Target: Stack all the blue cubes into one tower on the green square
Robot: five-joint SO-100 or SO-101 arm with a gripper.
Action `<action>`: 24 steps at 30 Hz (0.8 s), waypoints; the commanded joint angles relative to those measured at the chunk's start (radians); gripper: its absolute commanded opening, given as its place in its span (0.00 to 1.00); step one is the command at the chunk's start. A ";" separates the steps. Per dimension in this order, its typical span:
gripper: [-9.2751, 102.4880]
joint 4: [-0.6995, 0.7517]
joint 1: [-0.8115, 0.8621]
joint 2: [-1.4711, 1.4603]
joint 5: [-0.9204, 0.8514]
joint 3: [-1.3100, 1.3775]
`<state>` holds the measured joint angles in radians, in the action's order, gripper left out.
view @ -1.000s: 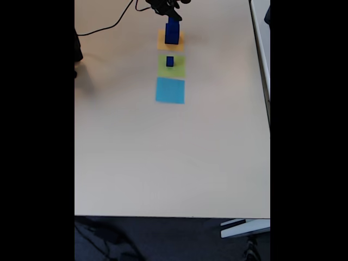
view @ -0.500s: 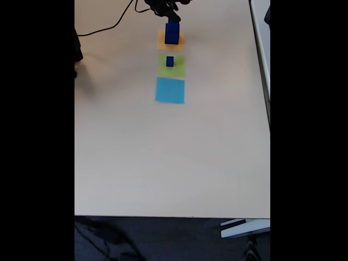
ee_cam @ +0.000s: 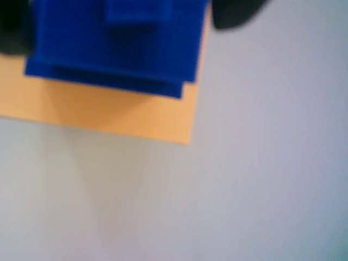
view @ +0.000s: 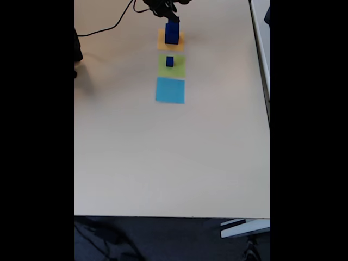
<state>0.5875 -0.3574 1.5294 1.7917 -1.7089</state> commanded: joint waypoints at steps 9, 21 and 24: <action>0.22 0.086 0.008 0.080 -0.026 0.106; 0.22 0.089 0.005 0.051 -0.021 0.147; 0.22 0.089 0.002 0.043 -0.015 0.153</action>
<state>0.6750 -0.3574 1.5294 1.7717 -1.6291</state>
